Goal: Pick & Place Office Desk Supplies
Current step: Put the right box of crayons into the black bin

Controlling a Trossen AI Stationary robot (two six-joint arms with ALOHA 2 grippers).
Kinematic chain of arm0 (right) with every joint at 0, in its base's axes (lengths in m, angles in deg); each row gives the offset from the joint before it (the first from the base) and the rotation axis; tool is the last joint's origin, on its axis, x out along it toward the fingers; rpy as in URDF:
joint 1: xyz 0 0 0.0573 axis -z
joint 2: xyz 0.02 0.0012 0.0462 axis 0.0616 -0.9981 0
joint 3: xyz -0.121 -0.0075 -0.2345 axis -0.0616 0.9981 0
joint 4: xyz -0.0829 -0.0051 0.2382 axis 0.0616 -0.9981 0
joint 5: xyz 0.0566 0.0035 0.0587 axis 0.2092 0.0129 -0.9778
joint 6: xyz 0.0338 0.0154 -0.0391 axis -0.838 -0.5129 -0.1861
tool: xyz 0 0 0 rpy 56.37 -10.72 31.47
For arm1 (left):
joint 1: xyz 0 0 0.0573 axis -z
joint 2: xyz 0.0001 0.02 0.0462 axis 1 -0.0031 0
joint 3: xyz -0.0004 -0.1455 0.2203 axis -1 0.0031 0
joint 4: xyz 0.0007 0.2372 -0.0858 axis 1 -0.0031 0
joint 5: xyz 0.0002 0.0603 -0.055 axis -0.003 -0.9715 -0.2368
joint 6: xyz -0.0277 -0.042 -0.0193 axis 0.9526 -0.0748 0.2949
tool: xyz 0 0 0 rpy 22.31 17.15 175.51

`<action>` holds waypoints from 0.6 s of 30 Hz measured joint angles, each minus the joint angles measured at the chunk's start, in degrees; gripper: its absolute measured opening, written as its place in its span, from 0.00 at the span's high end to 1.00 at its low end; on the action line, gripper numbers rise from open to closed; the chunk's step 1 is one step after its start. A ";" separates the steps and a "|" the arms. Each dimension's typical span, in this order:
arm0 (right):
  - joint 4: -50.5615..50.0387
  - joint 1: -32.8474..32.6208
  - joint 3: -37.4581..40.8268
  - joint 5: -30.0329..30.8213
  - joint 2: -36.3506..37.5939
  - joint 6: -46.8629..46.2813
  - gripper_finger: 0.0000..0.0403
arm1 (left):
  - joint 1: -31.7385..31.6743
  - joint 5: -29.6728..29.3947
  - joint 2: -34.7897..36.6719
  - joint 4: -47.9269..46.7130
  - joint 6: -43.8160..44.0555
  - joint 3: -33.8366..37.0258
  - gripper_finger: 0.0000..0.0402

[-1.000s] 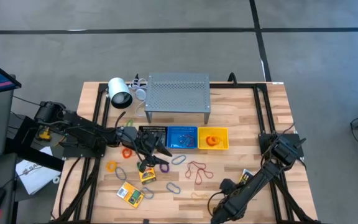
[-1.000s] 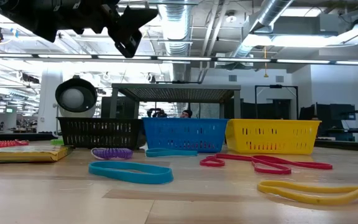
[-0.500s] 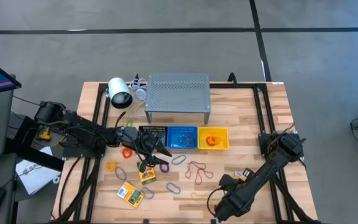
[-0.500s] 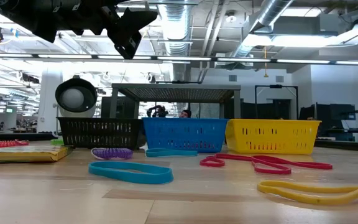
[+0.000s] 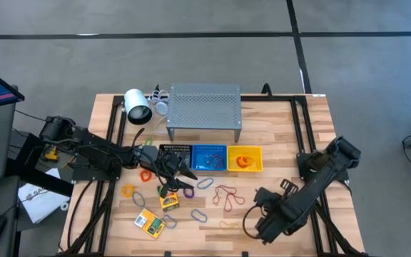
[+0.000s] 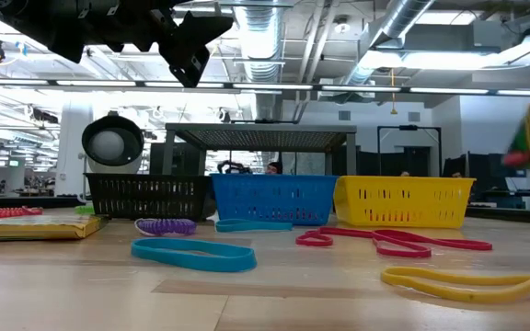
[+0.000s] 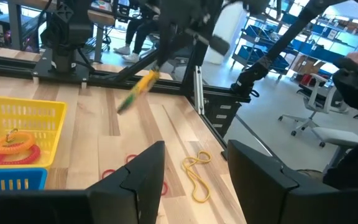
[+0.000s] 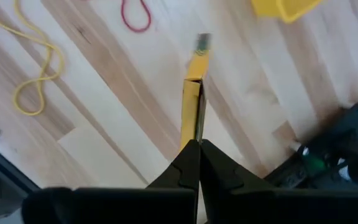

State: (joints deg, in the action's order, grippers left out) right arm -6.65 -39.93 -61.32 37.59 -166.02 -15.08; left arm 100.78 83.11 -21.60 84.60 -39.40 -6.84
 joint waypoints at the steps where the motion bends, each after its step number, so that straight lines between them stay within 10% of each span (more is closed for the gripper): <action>1: -0.01 0.38 0.00 0.40 0.69 0.89 1.00 | 0.04 0.00 0.00 0.00 0.08 0.00 0.58; 18: 11.48 10.85 0.01 5.40 7.15 25.60 1.00 | 3.33 0.02 -0.05 -4.88 -2.95 -8.47 0.58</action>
State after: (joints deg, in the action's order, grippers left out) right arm 4.83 -29.08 -61.31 42.98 -158.87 10.52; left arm 104.12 83.14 -21.65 79.72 -42.35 -15.31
